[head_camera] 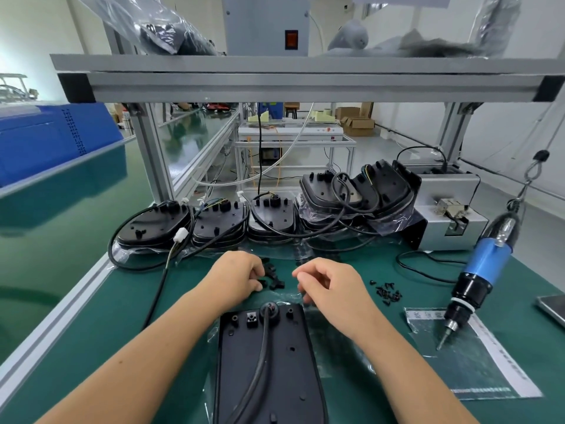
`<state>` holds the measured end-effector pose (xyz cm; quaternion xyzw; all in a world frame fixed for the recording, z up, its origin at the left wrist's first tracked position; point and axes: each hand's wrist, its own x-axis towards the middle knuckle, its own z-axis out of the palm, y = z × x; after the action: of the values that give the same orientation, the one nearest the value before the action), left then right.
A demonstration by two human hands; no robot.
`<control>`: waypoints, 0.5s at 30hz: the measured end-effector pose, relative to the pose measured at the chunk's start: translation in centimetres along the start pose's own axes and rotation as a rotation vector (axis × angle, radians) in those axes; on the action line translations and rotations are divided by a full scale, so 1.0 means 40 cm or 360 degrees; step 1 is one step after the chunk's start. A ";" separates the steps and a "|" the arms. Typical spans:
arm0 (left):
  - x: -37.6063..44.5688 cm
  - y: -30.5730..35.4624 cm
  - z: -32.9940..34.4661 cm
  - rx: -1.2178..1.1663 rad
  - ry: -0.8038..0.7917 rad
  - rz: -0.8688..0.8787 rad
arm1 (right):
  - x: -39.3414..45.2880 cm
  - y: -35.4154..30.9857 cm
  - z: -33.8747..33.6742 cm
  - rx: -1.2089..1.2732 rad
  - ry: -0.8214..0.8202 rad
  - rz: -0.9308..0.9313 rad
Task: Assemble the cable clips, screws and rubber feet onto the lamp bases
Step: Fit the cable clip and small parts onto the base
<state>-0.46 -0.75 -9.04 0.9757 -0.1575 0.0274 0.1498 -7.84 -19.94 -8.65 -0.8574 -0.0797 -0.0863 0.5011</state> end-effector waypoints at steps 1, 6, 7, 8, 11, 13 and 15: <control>0.000 0.000 0.002 0.0000 0.0003 -0.0001 | -0.001 0.000 0.000 0.0008 0.0015 0.0001; -0.018 0.011 -0.008 -0.0361 0.0146 -0.0110 | -0.006 -0.001 0.001 -0.0007 0.0075 -0.0038; -0.027 0.018 -0.018 -0.0631 0.0192 -0.0174 | -0.009 -0.004 0.004 -0.0001 0.0093 -0.0075; -0.039 0.027 -0.031 -0.1012 0.0203 -0.0227 | -0.012 -0.008 0.007 0.0008 0.0112 -0.0122; -0.078 0.065 -0.059 -0.2095 0.0101 -0.0245 | -0.023 -0.025 0.021 0.0090 0.0130 -0.0275; -0.100 0.082 -0.063 -0.2307 0.0064 -0.0224 | -0.028 -0.036 0.034 0.0136 0.0151 -0.0325; -0.120 0.090 -0.061 -0.2373 0.0057 -0.0182 | -0.033 -0.042 0.042 0.0182 0.0222 -0.0344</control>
<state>-6.16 -1.83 -6.17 0.6214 -0.0809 -0.0786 0.7753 -9.37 -17.72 -8.32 -0.8058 -0.1414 -0.1946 0.5412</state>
